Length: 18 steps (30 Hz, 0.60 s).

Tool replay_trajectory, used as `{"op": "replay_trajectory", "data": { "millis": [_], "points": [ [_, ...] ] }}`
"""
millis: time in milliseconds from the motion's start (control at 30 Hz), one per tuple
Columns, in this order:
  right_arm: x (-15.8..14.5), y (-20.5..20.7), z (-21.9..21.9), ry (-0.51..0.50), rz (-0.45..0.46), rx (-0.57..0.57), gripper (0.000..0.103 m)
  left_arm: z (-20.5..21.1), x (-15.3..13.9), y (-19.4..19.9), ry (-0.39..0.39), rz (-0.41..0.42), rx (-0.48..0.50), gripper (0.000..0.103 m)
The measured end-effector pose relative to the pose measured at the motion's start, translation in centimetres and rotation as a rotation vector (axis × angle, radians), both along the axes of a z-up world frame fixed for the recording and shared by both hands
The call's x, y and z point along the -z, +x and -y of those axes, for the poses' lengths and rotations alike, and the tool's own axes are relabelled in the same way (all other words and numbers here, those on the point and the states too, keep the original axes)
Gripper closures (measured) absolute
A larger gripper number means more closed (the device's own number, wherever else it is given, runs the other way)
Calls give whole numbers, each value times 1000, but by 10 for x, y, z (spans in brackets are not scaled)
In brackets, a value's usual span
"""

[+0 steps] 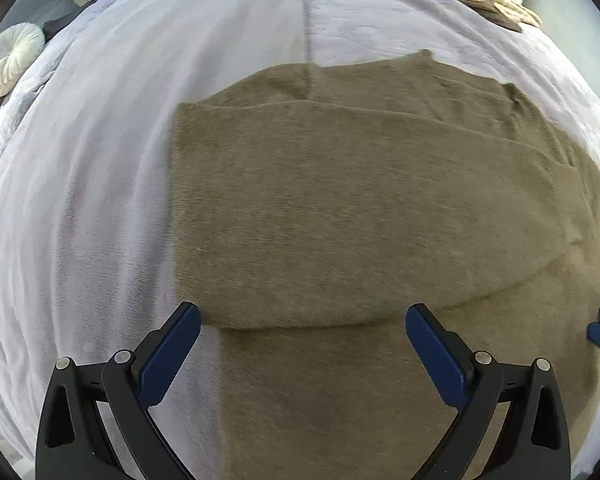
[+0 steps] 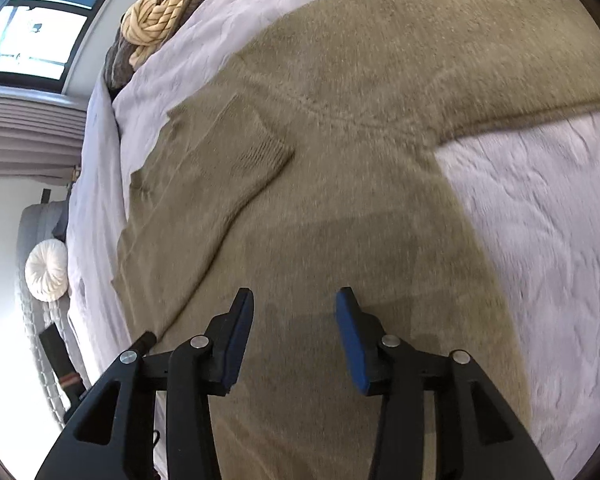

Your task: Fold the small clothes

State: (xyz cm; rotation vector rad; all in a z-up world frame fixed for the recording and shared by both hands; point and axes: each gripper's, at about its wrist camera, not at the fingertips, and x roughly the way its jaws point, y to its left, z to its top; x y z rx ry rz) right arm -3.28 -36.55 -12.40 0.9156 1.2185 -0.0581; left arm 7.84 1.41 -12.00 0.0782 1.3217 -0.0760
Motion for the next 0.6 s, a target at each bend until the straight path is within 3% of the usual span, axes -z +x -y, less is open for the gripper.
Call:
{"op": "replay_trajectory", "data": {
  "millis": [233,400,600],
  "points": [
    [-9,-10,12,-7,23,18,56,30,-13,-15,-16,-4,65,0],
    [-15,-22,39,-2,71,94,38,58,-19,-22,-20,-6,109,0],
    [-16,-37,77,-20,59,181,35,82,-19,-21,-27,-20,152,0]
  ]
}}
